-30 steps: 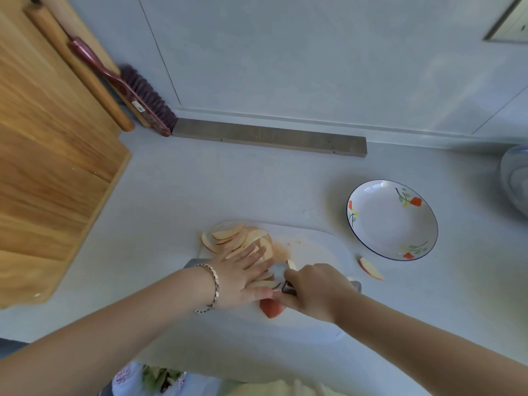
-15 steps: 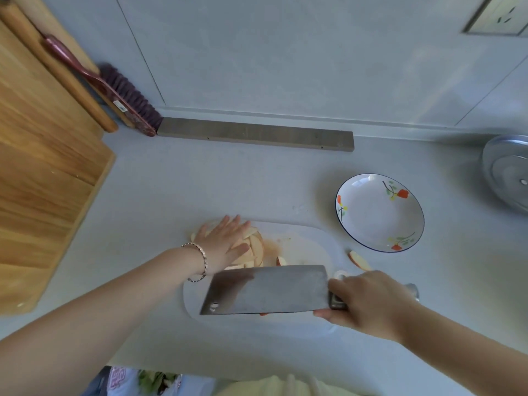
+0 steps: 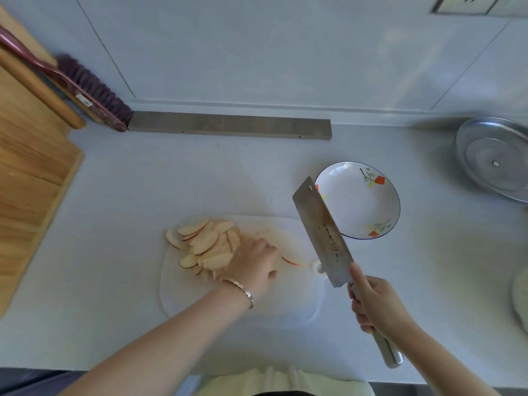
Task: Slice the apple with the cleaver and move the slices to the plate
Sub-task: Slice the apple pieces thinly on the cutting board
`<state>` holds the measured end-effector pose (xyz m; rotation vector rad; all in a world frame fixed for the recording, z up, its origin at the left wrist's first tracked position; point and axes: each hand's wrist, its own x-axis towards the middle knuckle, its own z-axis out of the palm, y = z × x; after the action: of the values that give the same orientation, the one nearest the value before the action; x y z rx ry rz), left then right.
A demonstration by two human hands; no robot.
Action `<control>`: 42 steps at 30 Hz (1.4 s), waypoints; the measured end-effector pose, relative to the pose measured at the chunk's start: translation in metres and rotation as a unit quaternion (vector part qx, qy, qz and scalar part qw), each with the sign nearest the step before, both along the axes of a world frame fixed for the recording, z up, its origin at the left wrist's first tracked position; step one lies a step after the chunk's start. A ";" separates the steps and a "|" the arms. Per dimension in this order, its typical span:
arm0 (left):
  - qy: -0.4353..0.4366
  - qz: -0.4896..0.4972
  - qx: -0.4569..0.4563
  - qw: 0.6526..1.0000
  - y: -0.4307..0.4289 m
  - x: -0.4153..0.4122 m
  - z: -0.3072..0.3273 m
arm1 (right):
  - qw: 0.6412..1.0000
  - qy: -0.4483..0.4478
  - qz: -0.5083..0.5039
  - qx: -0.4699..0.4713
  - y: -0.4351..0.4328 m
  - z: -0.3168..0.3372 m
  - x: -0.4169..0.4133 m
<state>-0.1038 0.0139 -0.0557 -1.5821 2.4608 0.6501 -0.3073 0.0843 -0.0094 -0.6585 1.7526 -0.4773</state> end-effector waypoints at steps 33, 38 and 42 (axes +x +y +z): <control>-0.157 -0.285 -0.011 0.945 -0.040 -0.149 -0.008 | 0.990 0.037 -0.092 -0.103 -0.017 -0.001 -0.063; -0.158 -0.340 -0.097 0.922 -0.038 -0.138 -0.005 | 0.990 0.050 -0.085 -0.101 -0.021 -0.001 -0.058; -0.059 -0.251 -0.159 0.953 -0.031 -0.108 0.004 | 0.991 0.044 -0.077 -0.097 -0.027 0.003 -0.051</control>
<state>-0.2114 -0.0175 -0.0513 -0.9532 2.8070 0.0808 -0.3585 0.0572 -0.0065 -0.6921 1.8644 -0.7417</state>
